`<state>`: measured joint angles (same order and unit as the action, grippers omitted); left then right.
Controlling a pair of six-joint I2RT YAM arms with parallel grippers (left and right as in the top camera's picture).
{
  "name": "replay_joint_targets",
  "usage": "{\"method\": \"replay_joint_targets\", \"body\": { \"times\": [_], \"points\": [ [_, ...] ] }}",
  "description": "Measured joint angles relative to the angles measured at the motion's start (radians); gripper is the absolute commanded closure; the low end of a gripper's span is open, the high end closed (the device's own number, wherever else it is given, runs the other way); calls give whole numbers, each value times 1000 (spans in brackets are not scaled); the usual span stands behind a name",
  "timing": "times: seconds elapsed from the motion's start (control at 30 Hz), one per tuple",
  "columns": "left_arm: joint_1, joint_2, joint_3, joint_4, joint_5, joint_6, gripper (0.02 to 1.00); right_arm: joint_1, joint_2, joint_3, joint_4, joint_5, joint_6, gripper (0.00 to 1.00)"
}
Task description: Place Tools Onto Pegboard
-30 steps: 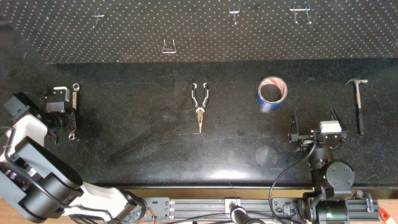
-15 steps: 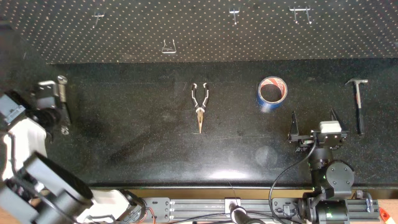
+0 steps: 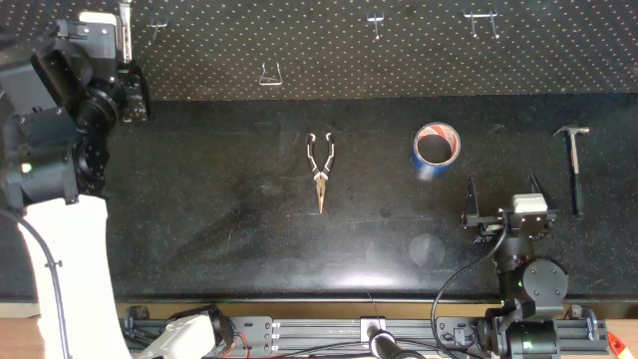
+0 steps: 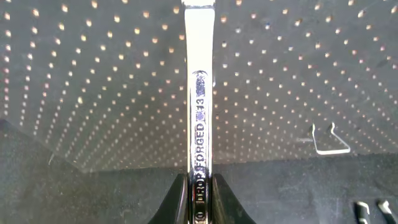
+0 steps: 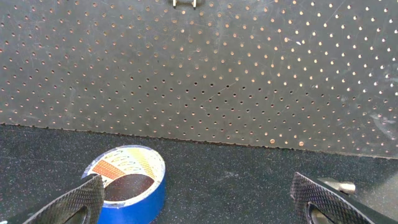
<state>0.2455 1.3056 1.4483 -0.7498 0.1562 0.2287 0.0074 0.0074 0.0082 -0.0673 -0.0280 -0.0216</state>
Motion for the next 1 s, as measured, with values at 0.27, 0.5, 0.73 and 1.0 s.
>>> {"method": "replay_joint_targets", "body": {
  "times": [0.27,0.5,0.73,1.0],
  "points": [
    [0,-158,-34,-100,-39,-51,989,0,0,0,0,0,0,31],
    [0,-324,-459,233,-85,-51,989,0,0,0,0,0,0,31],
    [0,-285,-537,328,-65,-51,989,0,0,0,0,0,0,31],
    [0,-237,-539,332,-58,-51,989,0,0,0,0,0,0,31]
  ]
}}
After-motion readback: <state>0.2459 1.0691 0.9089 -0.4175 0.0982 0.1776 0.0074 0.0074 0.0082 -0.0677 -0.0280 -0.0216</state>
